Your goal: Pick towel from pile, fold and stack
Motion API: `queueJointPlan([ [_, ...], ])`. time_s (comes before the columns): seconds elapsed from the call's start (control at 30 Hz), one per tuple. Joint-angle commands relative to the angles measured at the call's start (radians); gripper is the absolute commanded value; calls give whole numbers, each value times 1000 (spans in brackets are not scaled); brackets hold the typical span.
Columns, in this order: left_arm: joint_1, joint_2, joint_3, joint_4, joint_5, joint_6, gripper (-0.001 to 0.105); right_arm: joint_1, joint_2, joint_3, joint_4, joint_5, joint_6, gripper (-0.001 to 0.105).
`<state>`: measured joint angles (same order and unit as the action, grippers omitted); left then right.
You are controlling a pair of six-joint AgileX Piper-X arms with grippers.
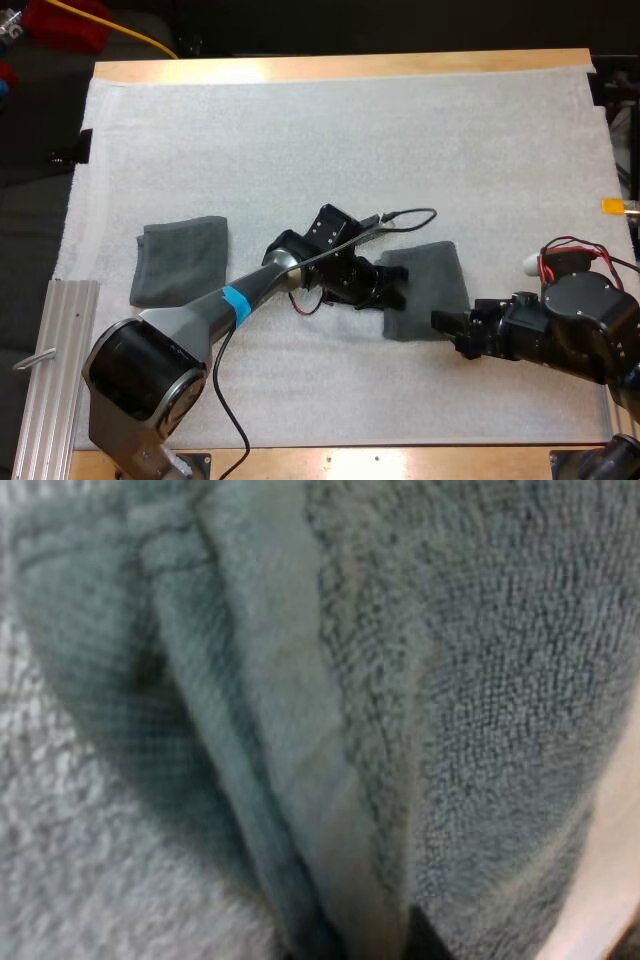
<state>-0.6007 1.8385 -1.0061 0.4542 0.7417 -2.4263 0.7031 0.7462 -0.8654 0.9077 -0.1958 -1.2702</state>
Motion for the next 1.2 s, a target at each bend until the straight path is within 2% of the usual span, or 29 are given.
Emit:
queueJointPlan([
  [0.0, -4, -16, -9, 50, -12, 69, 0, 1, -4, -8, -6, -11, -6, 70],
  [0.07, -4, -27, -9, 89, -27, 141, 0, 1, -4, -8, -6, -11, -6, 70],
  [0.2, 2, -85, -10, 180, -110, 268, 0, 1, -4, -8, -8, -11, -6, 70],
  [0.43, 52, -196, -12, 293, -180, 410, 0, 1, -4, -8, -8, -11, -6, 70],
  [0.63, 124, -300, -15, 443, -333, 549, 0, 1, -4, -8, -8, -9, -6, 70],
  [0.8, 197, -355, -60, 599, -489, 670, 0, 1, -4, -8, -8, -9, -6, 70],
  [0.93, 244, -369, -93, 657, -556, 711, 0, 1, -4, -8, -8, -9, -6, 70],
  [1.1, 289, -389, -135, 719, -717, 771, 0, 1, -4, -8, -8, -9, -6, 70],
  [1.17, 306, -395, -145, 728, -759, 784, 0, 1, -4, -8, -8, -9, -6, 70],
])
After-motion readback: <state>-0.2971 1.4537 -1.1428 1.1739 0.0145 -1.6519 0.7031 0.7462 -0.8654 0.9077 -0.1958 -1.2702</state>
